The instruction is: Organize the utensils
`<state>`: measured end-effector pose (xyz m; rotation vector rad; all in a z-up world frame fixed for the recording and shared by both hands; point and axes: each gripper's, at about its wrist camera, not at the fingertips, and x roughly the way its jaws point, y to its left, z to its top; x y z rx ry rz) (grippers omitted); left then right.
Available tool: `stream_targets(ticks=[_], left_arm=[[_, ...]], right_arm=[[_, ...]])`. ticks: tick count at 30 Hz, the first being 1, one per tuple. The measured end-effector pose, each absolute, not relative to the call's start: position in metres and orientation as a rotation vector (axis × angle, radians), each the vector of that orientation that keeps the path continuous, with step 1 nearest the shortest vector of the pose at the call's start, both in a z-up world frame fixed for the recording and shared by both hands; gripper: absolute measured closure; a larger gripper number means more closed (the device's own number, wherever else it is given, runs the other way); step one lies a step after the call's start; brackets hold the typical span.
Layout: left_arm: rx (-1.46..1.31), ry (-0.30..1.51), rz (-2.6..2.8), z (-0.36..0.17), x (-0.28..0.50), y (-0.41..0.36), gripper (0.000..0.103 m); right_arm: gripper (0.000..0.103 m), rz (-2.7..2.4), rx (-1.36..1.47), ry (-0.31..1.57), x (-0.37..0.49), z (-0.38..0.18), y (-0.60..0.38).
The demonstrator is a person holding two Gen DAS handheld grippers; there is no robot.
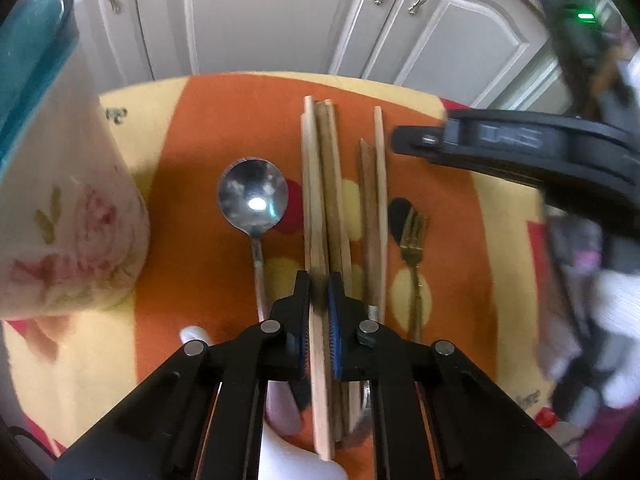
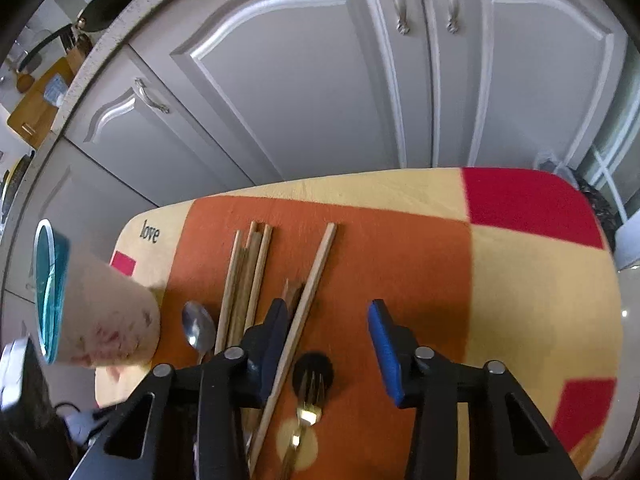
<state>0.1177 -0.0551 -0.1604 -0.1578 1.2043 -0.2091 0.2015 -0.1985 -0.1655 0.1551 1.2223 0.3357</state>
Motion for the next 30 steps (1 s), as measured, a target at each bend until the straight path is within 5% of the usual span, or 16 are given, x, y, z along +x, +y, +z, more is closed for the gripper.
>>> stream_targets(ticks=[5, 7, 18, 23, 27, 30], left_arm=[[-0.161, 1.221, -0.235, -0.162, 0.108, -0.063, 0.097], [-0.167, 1.237, -0.249, -0.163, 0.103, -0.065, 0.097], [-0.095, 1.244, -0.321, -0.153, 0.076, -0.077, 0.097], [-0.108, 1.205, -0.308, -0.143, 0.101, -0.081, 0.096], [-0.091, 1.199, -0.285, -0.142, 0.126, -0.09, 0.089], [-0.08, 1.196, -0.246, -0.151, 0.143, -0.086, 0.087]], right_arm=[[0.075, 0.353, 0.186, 1.253, 0.224, -0.183, -0.192], [0.091, 0.353, 0.141, 1.229, 0.225, -0.183, -0.189], [0.1, 0.407, -0.042, 1.271, 0.181, -0.18, -0.225], [0.099, 0.402, 0.132, 1.262, 0.176, -0.171, -0.253], [0.067, 0.417, 0.201, 1.243, 0.179, -0.164, -0.251], [0.067, 0.434, 0.188, 1.239, 0.185, -0.16, -0.241]])
